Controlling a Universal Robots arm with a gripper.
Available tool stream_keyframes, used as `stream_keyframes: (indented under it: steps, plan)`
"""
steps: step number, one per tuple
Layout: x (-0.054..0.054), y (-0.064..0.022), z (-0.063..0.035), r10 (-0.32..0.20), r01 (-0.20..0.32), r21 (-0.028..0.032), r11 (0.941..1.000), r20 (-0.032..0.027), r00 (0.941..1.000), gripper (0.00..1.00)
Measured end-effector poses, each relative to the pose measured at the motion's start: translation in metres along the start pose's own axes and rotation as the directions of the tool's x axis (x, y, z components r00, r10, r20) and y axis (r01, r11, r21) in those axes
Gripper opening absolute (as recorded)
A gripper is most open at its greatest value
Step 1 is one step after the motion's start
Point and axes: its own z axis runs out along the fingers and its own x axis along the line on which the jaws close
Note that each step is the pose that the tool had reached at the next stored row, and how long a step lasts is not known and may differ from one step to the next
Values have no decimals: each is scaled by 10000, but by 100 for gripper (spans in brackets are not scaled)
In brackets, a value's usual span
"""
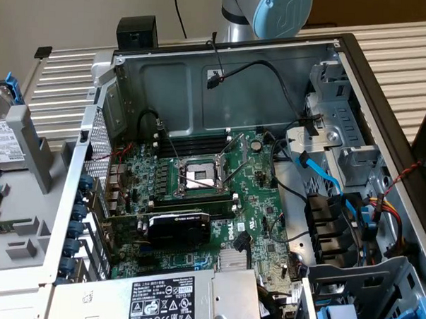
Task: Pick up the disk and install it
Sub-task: 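Pick up the disk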
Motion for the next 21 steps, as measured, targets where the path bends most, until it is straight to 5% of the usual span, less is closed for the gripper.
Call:
stream_keyframes:
  steps: [6, 11, 15, 21]
  plan:
    - [0, 0, 0, -1091, 1091, -16, 9940, -33, 9940, 11]
    - [0, 0, 0, -1979, 1979, -32, 9802, -57, 9802, 11]
    - [0, 0, 0, -2683, 2683, -46, 9633, -77, 9633, 11]
    - [0, 0, 0, -3721, 3720, -70, 9282, -104, 9281, 11]
